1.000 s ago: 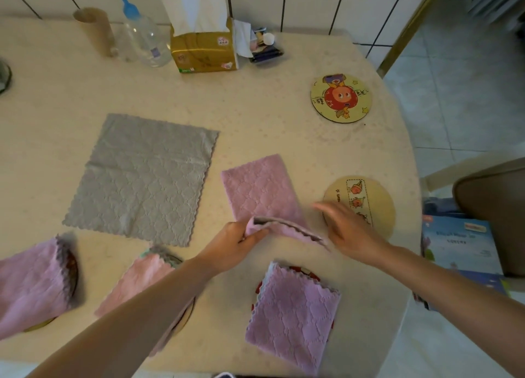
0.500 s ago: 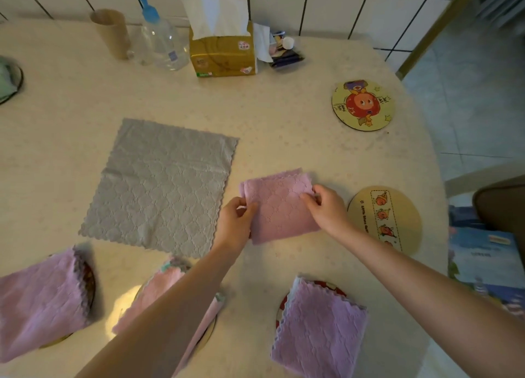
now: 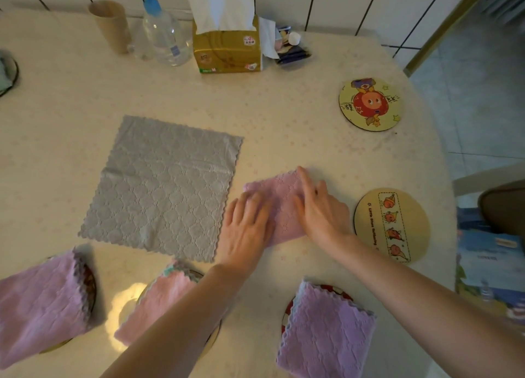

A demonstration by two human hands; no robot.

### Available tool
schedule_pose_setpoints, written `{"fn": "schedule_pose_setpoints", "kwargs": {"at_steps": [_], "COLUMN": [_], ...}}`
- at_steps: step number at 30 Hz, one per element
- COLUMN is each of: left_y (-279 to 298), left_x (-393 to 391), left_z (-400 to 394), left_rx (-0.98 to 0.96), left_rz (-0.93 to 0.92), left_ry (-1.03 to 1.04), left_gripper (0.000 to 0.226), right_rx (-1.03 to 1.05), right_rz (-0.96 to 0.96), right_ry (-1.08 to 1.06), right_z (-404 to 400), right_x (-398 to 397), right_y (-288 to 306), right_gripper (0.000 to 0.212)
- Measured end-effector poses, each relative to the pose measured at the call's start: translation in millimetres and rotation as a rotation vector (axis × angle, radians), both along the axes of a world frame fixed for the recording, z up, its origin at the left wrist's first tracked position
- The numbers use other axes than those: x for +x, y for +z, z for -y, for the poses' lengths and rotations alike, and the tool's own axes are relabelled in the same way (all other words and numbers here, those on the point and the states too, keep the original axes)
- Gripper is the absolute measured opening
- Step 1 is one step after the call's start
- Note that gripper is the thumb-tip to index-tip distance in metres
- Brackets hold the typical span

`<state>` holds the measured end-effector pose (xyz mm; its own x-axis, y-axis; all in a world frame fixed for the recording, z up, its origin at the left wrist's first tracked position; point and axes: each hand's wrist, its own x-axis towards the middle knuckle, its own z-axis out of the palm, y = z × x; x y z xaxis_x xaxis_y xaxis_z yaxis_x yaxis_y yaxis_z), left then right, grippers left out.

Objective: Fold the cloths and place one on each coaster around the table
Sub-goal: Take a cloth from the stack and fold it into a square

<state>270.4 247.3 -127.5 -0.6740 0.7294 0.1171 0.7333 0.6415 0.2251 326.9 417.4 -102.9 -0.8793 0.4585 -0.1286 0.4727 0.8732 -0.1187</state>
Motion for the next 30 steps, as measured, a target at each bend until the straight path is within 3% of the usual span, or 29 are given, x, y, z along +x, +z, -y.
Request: {"fn": "schedule_pose_setpoints", "kwargs": {"at_steps": [4, 9, 18, 22, 25, 28, 30], "left_y": [-19, -12, 22, 34, 38, 49, 57], "left_x": [-6, -5, 0, -6, -8, 7, 30], "left_z": [6, 6, -23, -38, -45, -53, -63], "left_rx": [-0.186, -0.17, 0.434, 0.688, 0.826, 0.862, 0.91], "left_rz": [0.077, 0.201, 0.827, 1.161, 1.356, 1.341, 1.296], "left_ry": [-0.088, 0.023, 0.673, 1.014, 1.105, 1.095, 1.072], "left_gripper": [0.06, 0.065, 0.061, 0.045, 0.032, 0.028, 0.025], "right_rx": [0.143, 0.108, -0.609, -0.882, -0.98, -1.038, -1.079], "right_rz": [0.026, 0.029, -0.025, 0.005, -0.044, -0.11, -0.119], "right_ry": [0.128, 0.054, -0.512, -0.673, -0.654, -0.517, -0.408], "right_z": [0, 0, -9, -22, -34, -54, -75], "right_x": [14, 20, 5, 3, 6, 12, 24], "right_y": [-11, -15, 5, 13, 21, 35, 44], "right_gripper": [0.057, 0.063, 0.053, 0.021, 0.018, 0.013, 0.022]}}
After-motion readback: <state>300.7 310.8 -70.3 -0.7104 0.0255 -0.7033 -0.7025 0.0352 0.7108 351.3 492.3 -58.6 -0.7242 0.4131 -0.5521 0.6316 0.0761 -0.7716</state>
